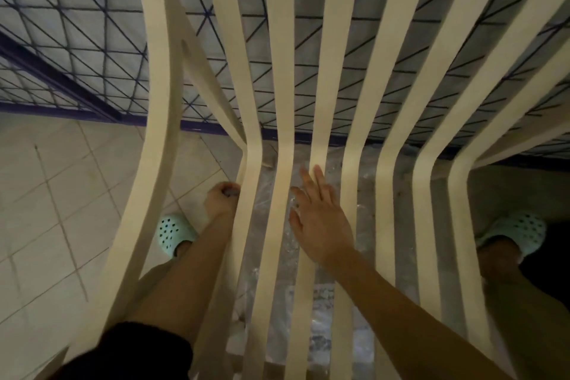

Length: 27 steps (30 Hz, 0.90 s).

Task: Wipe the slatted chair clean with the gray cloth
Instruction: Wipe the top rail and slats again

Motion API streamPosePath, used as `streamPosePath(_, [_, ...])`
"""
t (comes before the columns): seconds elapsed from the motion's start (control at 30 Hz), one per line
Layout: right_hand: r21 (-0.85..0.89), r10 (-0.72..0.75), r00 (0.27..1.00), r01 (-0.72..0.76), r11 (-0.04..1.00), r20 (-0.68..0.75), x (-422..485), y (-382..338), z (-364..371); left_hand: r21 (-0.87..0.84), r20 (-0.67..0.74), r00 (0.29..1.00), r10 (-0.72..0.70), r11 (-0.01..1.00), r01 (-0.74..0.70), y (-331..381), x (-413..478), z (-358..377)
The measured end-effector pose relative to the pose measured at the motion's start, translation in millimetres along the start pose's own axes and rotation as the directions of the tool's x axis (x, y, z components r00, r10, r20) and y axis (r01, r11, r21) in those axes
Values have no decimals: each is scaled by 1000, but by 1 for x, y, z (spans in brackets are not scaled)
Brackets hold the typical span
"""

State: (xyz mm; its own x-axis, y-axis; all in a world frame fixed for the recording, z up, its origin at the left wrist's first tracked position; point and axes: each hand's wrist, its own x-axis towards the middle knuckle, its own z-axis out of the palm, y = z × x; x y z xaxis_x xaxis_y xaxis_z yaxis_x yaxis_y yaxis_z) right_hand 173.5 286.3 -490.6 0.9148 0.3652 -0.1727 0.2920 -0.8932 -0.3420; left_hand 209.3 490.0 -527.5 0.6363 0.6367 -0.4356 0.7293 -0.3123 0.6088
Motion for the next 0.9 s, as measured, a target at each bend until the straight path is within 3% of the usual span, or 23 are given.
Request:
streamPosePath(0.2, [20, -6, 1000, 7, 1000, -14, -1, 2, 5, 9, -68, 992, 104, 995, -103, 53, 42, 24])
streamPosePath(0.33, [13, -10, 1000, 10, 1000, -22, -1, 1, 6, 27, -53, 988, 146, 989, -144, 49, 34, 22])
streamPosePath(0.5, [31, -3, 1000, 3, 1000, -7, -2, 2, 5, -93, -13, 1000, -3, 996, 2, 10, 8, 4])
streamPosePath(0.7, [28, -14, 1000, 15, 1000, -13, -3, 3, 4, -96, 118, 992, -35, 994, 47, -45, -46, -32])
streamPosePath(0.83, [47, -26, 999, 27, 999, -20, -6, 0, 1, -60, -22, 995, -100, 993, 99, -66, -86, -53])
streamPosePath(0.9, [132, -17, 1000, 16, 991, 6, -7, 2, -1, -118, 37, 982, -186, 975, 190, -87, -101, -55])
